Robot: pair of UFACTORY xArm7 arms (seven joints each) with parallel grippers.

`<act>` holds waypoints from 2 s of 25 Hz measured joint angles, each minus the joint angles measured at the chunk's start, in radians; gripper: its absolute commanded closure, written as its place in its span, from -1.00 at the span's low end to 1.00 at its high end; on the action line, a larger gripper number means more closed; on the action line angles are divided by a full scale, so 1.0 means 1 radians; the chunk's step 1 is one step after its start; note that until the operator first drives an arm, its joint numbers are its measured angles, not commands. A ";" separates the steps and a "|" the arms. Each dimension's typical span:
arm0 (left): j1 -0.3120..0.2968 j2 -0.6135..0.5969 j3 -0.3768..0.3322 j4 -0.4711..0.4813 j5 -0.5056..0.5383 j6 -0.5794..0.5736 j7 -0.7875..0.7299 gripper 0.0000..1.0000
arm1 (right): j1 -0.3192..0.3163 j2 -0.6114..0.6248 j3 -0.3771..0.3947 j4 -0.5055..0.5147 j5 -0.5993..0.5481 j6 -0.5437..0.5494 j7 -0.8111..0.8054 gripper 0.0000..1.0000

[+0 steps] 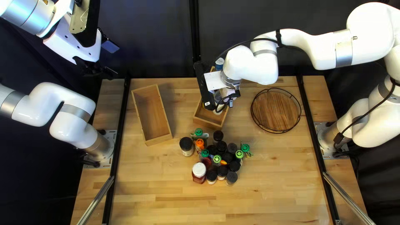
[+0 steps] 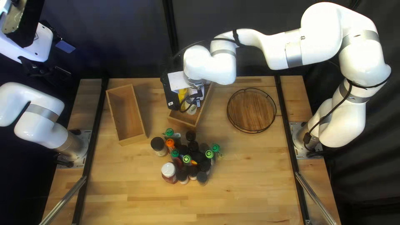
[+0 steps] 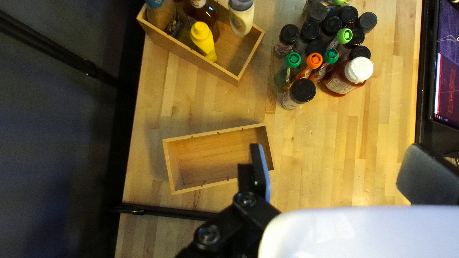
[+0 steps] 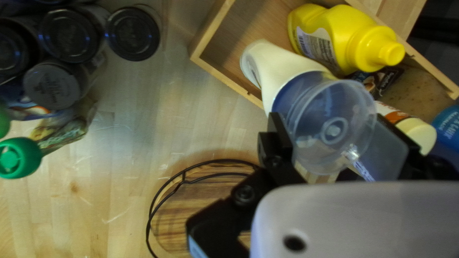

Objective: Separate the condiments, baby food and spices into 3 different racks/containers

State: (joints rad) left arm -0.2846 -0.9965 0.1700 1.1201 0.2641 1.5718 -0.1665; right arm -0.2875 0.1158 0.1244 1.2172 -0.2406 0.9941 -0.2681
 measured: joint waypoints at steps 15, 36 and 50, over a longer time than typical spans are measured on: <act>0.000 0.000 0.000 0.000 0.000 0.000 0.000 -1.00 | 0.012 0.017 -0.007 -0.068 -0.084 -0.066 0.085 -0.80; 0.000 0.000 0.000 0.000 0.000 0.000 0.000 -1.00 | 0.112 -0.233 0.082 -0.161 0.128 0.041 0.029 -1.00; 0.000 0.000 0.000 0.000 0.000 0.000 0.000 -1.00 | 0.203 -0.325 0.196 -0.339 0.268 -0.144 0.332 -1.00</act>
State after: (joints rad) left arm -0.2846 -0.9965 0.1700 1.1201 0.2641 1.5718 -0.1665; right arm -0.0848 -0.2087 0.3201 0.8779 0.0270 0.8500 0.0638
